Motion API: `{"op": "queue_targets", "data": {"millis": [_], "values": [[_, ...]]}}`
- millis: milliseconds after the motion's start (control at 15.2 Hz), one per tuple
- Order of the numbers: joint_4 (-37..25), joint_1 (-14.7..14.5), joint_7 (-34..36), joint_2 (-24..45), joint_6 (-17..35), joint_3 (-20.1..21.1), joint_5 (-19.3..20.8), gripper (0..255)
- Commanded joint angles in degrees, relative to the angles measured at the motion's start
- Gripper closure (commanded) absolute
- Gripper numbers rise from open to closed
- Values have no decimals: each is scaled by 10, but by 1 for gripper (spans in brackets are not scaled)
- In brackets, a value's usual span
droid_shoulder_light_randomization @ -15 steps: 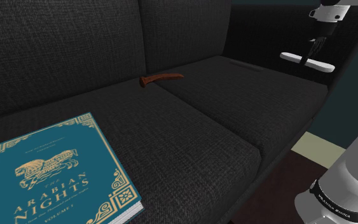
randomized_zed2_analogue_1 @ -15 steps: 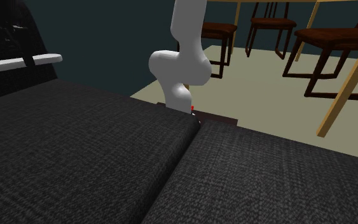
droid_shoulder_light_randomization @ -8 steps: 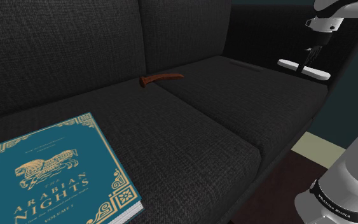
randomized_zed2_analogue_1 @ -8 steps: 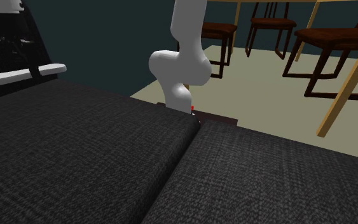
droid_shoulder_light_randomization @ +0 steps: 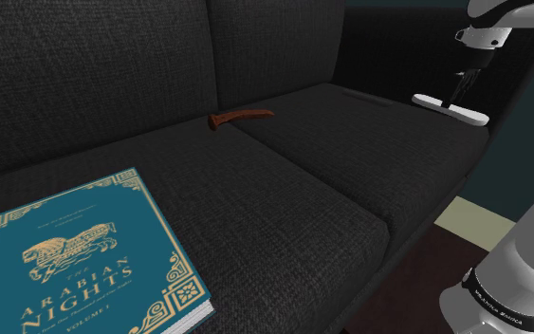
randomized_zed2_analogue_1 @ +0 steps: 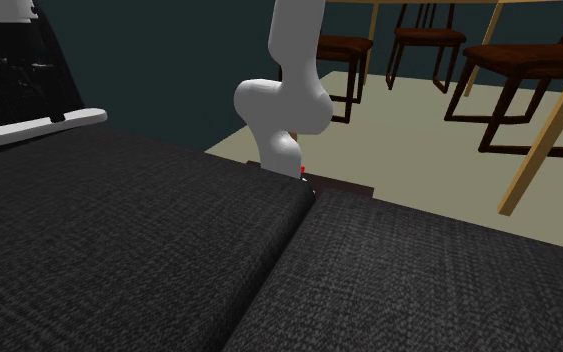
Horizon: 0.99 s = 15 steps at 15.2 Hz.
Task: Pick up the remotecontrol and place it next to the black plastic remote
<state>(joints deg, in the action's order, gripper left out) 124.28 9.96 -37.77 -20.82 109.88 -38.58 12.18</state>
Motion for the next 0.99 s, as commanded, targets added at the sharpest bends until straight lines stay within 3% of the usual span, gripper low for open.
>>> {"op": "queue_targets", "data": {"millis": [0,264,528,924], "values": [[0,0,0,0,0,0,0,0],[0,0,0,0,0,0,0,0],[-65,-1,1,-9,-73,14,-3,0],[-65,-1,1,-9,-73,14,-3,0]]}}
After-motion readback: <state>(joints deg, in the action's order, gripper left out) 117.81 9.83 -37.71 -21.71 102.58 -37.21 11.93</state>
